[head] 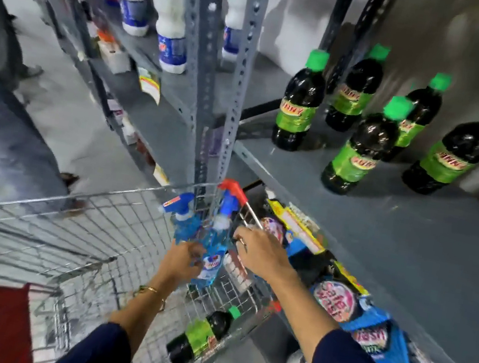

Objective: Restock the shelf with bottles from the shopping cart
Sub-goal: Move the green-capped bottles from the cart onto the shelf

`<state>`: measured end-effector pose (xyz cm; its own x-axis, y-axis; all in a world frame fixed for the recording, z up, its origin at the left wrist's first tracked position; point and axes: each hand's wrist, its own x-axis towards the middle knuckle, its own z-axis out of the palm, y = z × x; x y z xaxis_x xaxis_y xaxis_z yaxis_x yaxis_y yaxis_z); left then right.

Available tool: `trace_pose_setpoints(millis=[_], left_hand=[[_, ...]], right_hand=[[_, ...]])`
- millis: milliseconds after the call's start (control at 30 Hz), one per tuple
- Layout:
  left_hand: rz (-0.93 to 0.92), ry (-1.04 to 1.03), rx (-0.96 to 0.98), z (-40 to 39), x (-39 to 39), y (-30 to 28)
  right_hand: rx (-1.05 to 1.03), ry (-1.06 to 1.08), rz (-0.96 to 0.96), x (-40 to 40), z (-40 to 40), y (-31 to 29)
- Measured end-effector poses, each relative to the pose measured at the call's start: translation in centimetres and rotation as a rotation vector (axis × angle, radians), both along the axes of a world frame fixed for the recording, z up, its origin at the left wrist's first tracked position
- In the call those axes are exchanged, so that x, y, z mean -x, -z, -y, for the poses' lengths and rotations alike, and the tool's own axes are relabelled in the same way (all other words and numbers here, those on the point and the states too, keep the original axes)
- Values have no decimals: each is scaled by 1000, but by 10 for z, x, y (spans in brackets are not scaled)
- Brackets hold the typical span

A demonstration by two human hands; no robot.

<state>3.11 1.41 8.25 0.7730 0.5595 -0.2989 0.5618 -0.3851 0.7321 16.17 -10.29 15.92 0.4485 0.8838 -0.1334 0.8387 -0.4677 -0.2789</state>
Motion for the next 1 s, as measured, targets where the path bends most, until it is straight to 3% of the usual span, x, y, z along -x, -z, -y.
trace_pose_setpoints(millis=[167, 267, 433, 533, 667, 800, 1000], left_hand=[[-305, 110, 136, 6, 40, 69], [-397, 133, 231, 19, 53, 102], [-544, 269, 207, 44, 59, 141], [-566, 286, 219, 51, 56, 152], [-571, 312, 166, 54, 50, 159], [-506, 205, 204, 55, 58, 159], [-327, 47, 293, 49, 70, 136]], right_hand=[[277, 59, -156, 14, -15, 72], [470, 158, -249, 21, -20, 120], [699, 452, -359, 20, -22, 172], [813, 503, -429, 19, -20, 191], [881, 457, -528, 24, -21, 204], [896, 509, -566, 25, -28, 198], [644, 685, -598, 25, -29, 173]])
